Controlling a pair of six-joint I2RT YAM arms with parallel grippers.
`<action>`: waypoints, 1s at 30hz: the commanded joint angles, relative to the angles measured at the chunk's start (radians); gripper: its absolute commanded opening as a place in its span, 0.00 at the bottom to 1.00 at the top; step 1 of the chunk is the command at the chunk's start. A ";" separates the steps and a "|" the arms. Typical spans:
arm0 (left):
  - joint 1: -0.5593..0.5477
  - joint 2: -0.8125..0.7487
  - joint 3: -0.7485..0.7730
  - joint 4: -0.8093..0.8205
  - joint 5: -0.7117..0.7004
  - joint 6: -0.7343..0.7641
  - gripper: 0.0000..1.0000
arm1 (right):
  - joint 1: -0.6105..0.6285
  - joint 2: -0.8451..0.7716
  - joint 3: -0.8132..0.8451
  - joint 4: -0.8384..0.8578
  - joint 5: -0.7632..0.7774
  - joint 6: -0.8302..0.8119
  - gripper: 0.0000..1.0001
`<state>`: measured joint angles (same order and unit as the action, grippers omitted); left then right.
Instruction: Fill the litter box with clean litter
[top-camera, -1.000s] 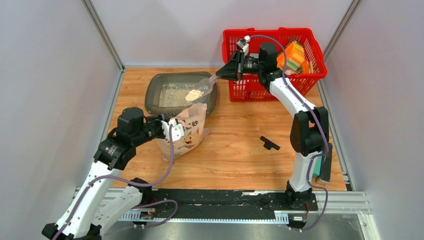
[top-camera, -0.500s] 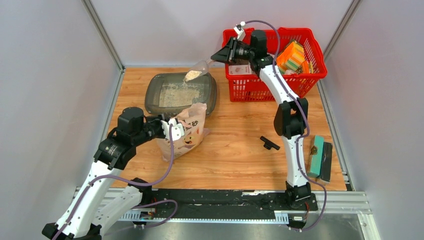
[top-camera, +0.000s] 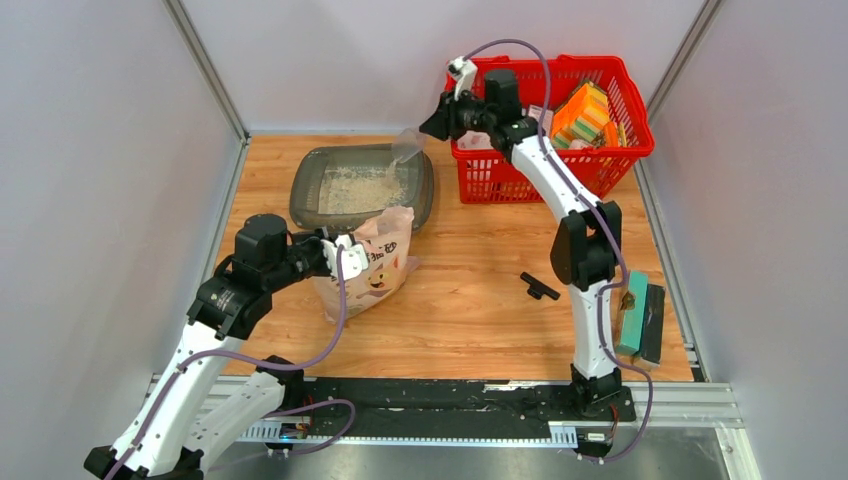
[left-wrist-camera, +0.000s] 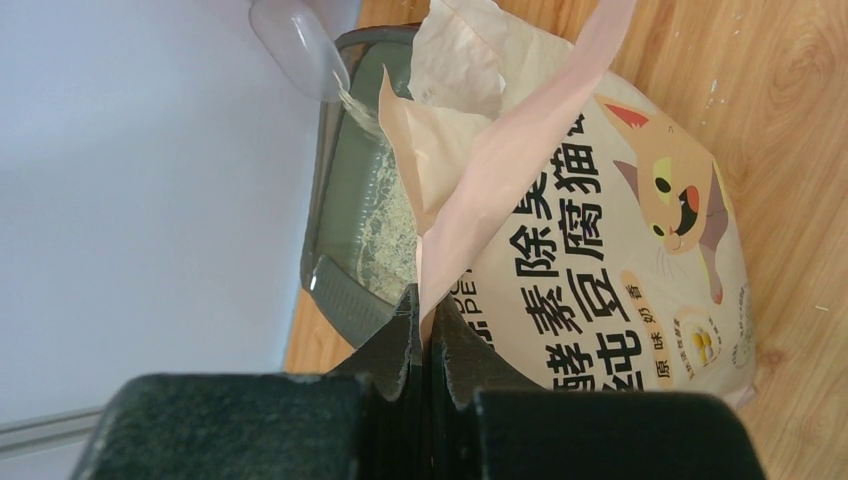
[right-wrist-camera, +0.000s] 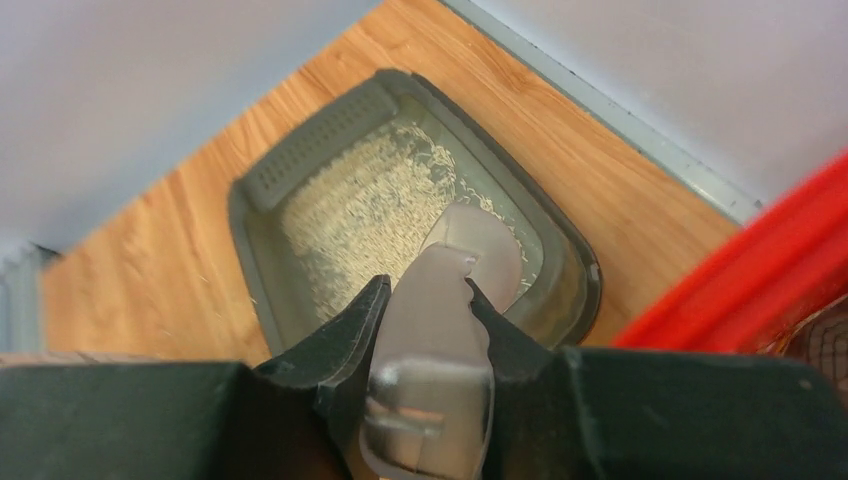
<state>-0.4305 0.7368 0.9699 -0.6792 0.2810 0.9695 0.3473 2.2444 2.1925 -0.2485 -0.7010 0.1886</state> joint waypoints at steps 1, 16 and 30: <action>0.001 -0.025 0.070 0.087 0.037 -0.069 0.00 | 0.100 -0.173 -0.112 -0.032 0.123 -0.464 0.00; 0.001 0.010 0.181 0.170 -0.017 -0.353 0.53 | 0.055 -0.492 -0.223 -0.055 -0.227 -0.226 0.00; -0.005 0.210 0.323 0.314 0.109 -0.337 0.62 | 0.053 -0.655 -0.487 0.275 -0.451 0.413 0.00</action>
<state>-0.4305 0.9108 1.2545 -0.4068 0.3161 0.6617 0.4046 1.6009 1.7477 -0.1005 -1.1290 0.4412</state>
